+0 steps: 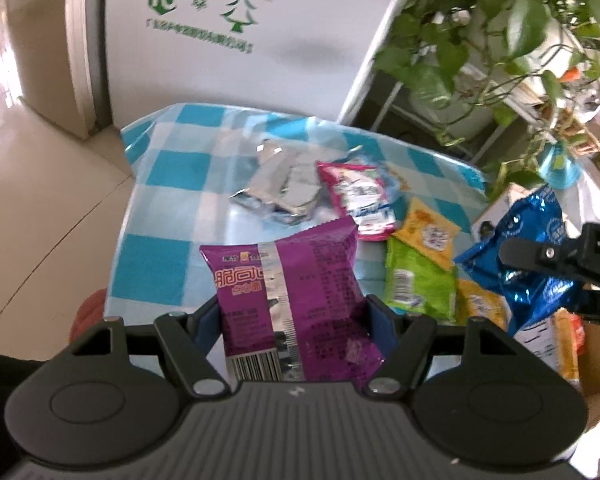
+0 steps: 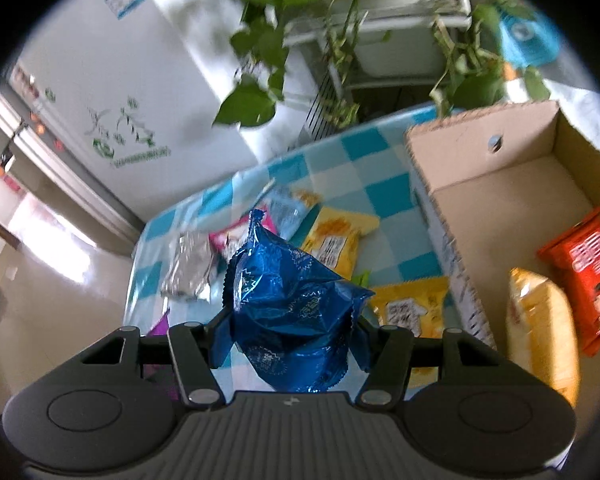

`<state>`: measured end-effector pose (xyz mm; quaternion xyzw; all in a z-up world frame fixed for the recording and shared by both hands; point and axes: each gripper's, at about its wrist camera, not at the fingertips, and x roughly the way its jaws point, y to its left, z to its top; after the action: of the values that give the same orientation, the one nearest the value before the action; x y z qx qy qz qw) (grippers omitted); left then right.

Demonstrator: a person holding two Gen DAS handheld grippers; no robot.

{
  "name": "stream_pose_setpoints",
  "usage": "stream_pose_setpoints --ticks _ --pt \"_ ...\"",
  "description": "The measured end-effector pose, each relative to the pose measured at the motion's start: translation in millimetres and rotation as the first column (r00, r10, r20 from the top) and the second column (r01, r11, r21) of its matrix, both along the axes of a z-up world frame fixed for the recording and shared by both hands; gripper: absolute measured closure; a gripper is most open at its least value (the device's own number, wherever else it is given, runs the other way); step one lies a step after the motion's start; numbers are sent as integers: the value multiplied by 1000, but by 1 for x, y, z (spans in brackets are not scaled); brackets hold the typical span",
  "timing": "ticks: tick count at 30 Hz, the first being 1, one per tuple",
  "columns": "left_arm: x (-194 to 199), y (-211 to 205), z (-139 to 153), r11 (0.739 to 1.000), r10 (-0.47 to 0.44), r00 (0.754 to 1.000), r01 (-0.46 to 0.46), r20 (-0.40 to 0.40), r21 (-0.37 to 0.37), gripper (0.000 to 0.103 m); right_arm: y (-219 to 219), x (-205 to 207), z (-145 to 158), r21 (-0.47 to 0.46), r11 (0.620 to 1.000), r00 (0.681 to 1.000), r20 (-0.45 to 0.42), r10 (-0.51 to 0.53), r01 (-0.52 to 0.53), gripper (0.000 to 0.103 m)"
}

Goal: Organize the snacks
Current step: 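Carry the blue bag and purple bag into the cardboard box and open both grippers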

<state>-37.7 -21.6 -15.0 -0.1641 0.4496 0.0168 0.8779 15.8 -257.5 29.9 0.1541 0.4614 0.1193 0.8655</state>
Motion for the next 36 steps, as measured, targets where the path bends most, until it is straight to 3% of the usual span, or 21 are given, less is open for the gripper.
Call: stream_pose_setpoints --ticks 18,36 --pt "28 -71 33 989 -116 989 124 90 -81 31 -79 -4 31 60 981 976 105 -191 186 39" --pt "82 -158 46 959 -211 970 229 123 -165 31 -158 -20 37 103 898 892 114 -437 427 39"
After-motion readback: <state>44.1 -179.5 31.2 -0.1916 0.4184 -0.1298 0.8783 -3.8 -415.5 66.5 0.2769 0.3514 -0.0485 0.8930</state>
